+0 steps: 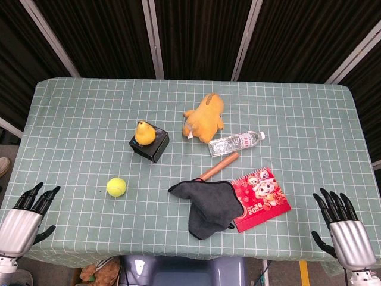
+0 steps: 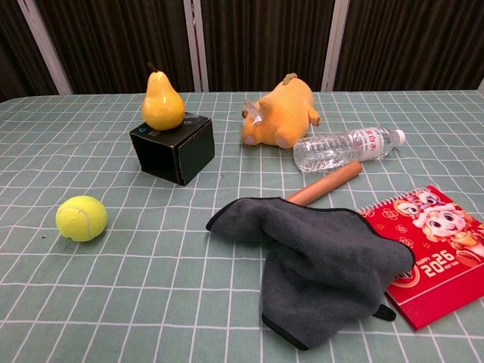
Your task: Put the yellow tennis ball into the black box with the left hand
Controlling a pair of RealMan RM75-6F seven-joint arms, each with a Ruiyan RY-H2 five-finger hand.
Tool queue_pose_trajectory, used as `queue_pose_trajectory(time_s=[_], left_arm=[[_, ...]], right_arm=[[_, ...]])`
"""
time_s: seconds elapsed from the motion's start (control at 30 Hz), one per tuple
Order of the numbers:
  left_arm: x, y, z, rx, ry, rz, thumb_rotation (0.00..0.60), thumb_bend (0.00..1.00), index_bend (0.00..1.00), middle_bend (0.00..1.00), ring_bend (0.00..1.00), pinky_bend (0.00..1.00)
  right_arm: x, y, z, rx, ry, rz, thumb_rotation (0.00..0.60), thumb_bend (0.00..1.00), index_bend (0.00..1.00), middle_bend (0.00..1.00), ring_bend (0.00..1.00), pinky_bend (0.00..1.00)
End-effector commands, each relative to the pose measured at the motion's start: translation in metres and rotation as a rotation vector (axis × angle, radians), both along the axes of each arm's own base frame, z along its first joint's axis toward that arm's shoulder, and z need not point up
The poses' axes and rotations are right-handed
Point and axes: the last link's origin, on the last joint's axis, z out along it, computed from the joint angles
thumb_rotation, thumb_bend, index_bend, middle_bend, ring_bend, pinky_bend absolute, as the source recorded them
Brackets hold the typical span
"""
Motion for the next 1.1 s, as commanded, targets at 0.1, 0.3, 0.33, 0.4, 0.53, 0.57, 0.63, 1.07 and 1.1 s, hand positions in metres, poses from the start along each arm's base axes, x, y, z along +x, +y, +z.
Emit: queue_pose_trajectory(time_s=[0.1, 0.3, 0.33, 0.4, 0.53, 0.57, 0.63, 1.07, 1.1], left_arm=[[0.000, 0.001, -0.001, -0.005, 0.001, -0.001, 0.600, 0.04, 0.07, 0.23, 0.05, 0.20], [0.004, 0.005, -0.009, -0.028, 0.021, -0.020, 0.600, 0.05, 0.10, 0.25, 0.06, 0.20], [0.005, 0.007, -0.013, -0.041, 0.026, -0.036, 0.600, 0.06, 0.14, 0.29, 0.09, 0.21], [0.006, 0.012, -0.021, -0.068, 0.048, -0.055, 0.600, 0.12, 0.25, 0.41, 0.18, 0.27], [0.004, 0.026, -0.046, -0.144, 0.101, -0.073, 0.600, 0.27, 0.45, 0.62, 0.32, 0.43], [0.003, 0.030, -0.052, -0.159, 0.111, -0.072, 0.600, 0.28, 0.46, 0.64, 0.33, 0.45], [0.001, 0.035, -0.063, -0.191, 0.137, -0.070, 0.600, 0.32, 0.49, 0.68, 0.36, 0.47], [0.000, 0.060, -0.112, -0.357, 0.197, -0.058, 0.600, 0.42, 0.55, 0.74, 0.42, 0.56], [0.000, 0.061, -0.114, -0.363, 0.200, -0.057, 0.600, 0.42, 0.55, 0.74, 0.42, 0.57]], right_arm=[[-0.001, 0.002, 0.000, -0.003, 0.004, -0.006, 0.600, 0.32, 0.00, 0.00, 0.00, 0.00], [-0.001, 0.003, 0.003, -0.012, -0.005, -0.002, 0.600, 0.32, 0.00, 0.00, 0.00, 0.00], [0.000, 0.002, 0.004, -0.015, -0.010, -0.002, 0.600, 0.32, 0.00, 0.00, 0.00, 0.00], [0.000, 0.000, 0.003, -0.013, -0.014, -0.002, 0.600, 0.32, 0.00, 0.00, 0.00, 0.00], [-0.001, -0.002, 0.001, 0.000, -0.016, -0.005, 0.600, 0.32, 0.00, 0.00, 0.00, 0.00], [-0.002, -0.003, 0.001, 0.004, -0.014, -0.008, 0.600, 0.32, 0.00, 0.00, 0.00, 0.00], [-0.003, -0.003, 0.001, 0.006, -0.009, -0.012, 0.600, 0.32, 0.00, 0.00, 0.00, 0.00], [-0.002, -0.003, 0.005, -0.005, -0.031, -0.006, 0.600, 0.32, 0.00, 0.00, 0.00, 0.00], [-0.003, -0.003, 0.006, -0.005, -0.030, -0.006, 0.600, 0.32, 0.00, 0.00, 0.00, 0.00]])
